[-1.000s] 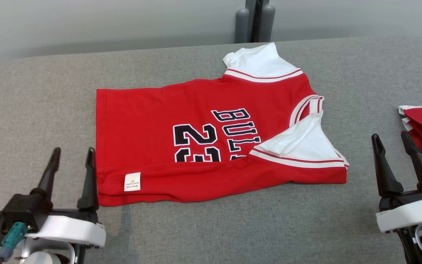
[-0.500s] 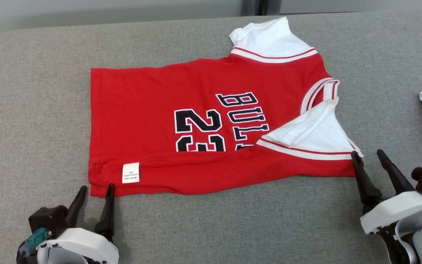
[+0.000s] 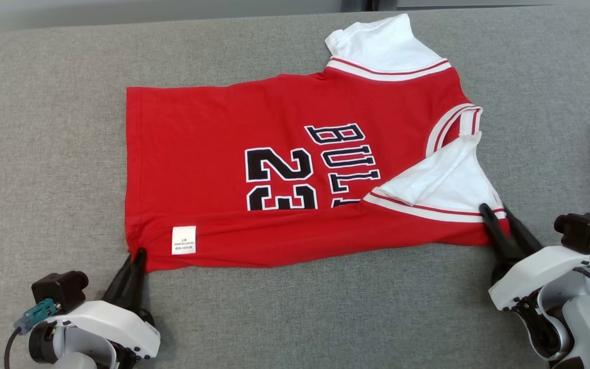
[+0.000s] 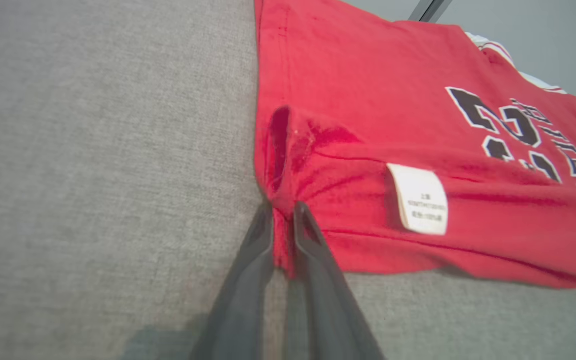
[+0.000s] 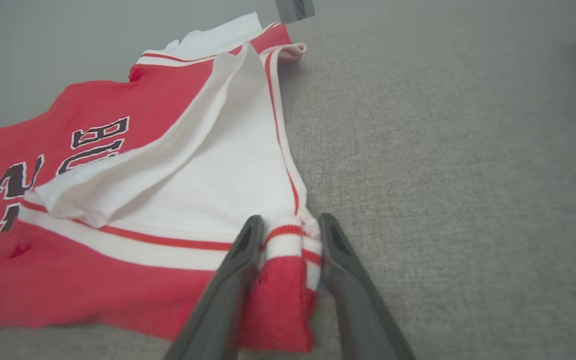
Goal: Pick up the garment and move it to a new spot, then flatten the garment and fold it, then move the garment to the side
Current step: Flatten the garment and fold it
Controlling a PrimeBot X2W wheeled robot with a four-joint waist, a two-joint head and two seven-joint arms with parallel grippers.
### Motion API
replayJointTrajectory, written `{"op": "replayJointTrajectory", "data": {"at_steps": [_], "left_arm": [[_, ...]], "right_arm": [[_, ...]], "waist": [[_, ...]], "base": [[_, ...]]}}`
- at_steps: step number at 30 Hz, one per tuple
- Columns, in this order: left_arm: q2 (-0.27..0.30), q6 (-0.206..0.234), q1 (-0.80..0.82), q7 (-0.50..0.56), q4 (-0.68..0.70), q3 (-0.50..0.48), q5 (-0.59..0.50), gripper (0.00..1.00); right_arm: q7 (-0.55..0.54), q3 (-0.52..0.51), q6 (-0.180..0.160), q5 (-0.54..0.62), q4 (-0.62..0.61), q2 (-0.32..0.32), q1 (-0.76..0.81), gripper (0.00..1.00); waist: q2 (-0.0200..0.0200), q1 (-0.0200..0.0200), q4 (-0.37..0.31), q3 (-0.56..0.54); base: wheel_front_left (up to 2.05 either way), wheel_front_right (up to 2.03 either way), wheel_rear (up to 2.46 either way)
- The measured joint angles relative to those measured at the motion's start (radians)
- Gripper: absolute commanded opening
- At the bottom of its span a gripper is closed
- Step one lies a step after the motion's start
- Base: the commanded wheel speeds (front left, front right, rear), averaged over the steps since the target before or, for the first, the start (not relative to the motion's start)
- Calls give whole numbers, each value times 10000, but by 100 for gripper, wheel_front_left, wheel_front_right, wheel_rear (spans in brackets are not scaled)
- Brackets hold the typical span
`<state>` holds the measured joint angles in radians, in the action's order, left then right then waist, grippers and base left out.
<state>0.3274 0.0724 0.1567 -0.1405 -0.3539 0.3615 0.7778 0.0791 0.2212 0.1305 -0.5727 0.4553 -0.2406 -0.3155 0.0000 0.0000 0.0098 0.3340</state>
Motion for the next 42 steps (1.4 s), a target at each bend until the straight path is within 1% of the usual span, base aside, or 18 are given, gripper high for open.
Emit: {"op": "replayJointTrajectory", "data": {"at_steps": [7,11,12,14,16,20,21,24,27,28,30,31,32,33,34,37,40,42], "left_arm": [[29,-190,-38,123,148,19,184,0],[125,-311,-418,593,924,136,447,0],[125,-311,-418,593,924,136,447,0],[249,-293,-736,903,1505,199,522,0],[479,-153,-1096,1193,2157,203,556,0],[965,309,-1840,1676,3499,75,717,0],[1164,568,-2152,1779,4054,-71,744,0],[1421,878,-2526,1931,4608,-270,782,0],[1613,1064,-2715,2094,4932,-426,865,0],[1659,1147,-2760,2228,5009,-437,874,0],[1691,1229,-2767,2343,5014,-418,920,0],[1691,1239,-2767,2389,5009,-414,941,0],[1691,1241,-2768,2428,4997,-389,943,7],[1685,1260,-2769,2464,4976,-362,947,39],[1668,1271,-2770,2468,4949,-349,955,100],[1580,1499,-2750,2052,4920,-539,805,100],[1231,1722,-2565,1413,5056,-874,754,100],[1139,1787,-2321,1037,5175,-1039,617,100]], "right_arm": [[65,278,4,-761,-73,-203,-233,0],[102,102,4,-1089,-497,-428,-72,0],[102,102,4,-1089,-497,-428,-72,0],[92,-130,4,-1206,-800,-512,256,0],[2,-366,4,-1235,-1168,-545,712,0],[-280,-1139,4,-1221,-2113,-414,2001,0],[-491,-1517,4,-1114,-2673,-180,2649,0],[-922,-2002,4,-869,-3492,276,3513,0],[-1356,-2282,4,-546,-4211,796,4116,0],[-1595,-2401,4,-384,-4520,1080,4305,0],[-1787,-2443,4,-270,-4696,1248,4409,0],[-1847,-2458,4,-176,-4740,1306,4441,31],[-1870,-2468,4,-98,-4775,1358,4444,78],[-1942,-2481,4,-38,-4794,1384,4443,100],[-1931,-2508,2,77,-4840,1402,4437,100],[-1762,-2709,2,362,-5114,1438,4240,100],[-1413,-2915,2,717,-5453,1446,3911,100],[-1116,-3124,2,991,-5730,1444,3624,100]], "waist": [[0,0,48,-26],[0,0,182,-76],[0,0,182,-76],[0,0,264,-110],[0,0,327,-165],[0,0,393,-290],[0,0,368,-334],[0,0,271,-379],[0,0,131,-413],[0,0,29,-423],[0,0,-60,-436],[0,0,-100,-446],[0,0,-132,-450],[0,0,-155,-454],[0,0,-172,-456],[0,0,-190,-463],[0,0,-153,-500],[0,0,-123,-542]], "base": [[0,0,0],[0,0,0],[0,0,0],[0,0,0],[0,0,0],[0,0,0],[0,0,0],[0,0,0],[0,0,0],[0,0,0],[0,0,0],[0,0,0],[0,0,0],[0,0,0],[0,0,0],[0,0,0],[0,0,0],[0,0,0]]}}
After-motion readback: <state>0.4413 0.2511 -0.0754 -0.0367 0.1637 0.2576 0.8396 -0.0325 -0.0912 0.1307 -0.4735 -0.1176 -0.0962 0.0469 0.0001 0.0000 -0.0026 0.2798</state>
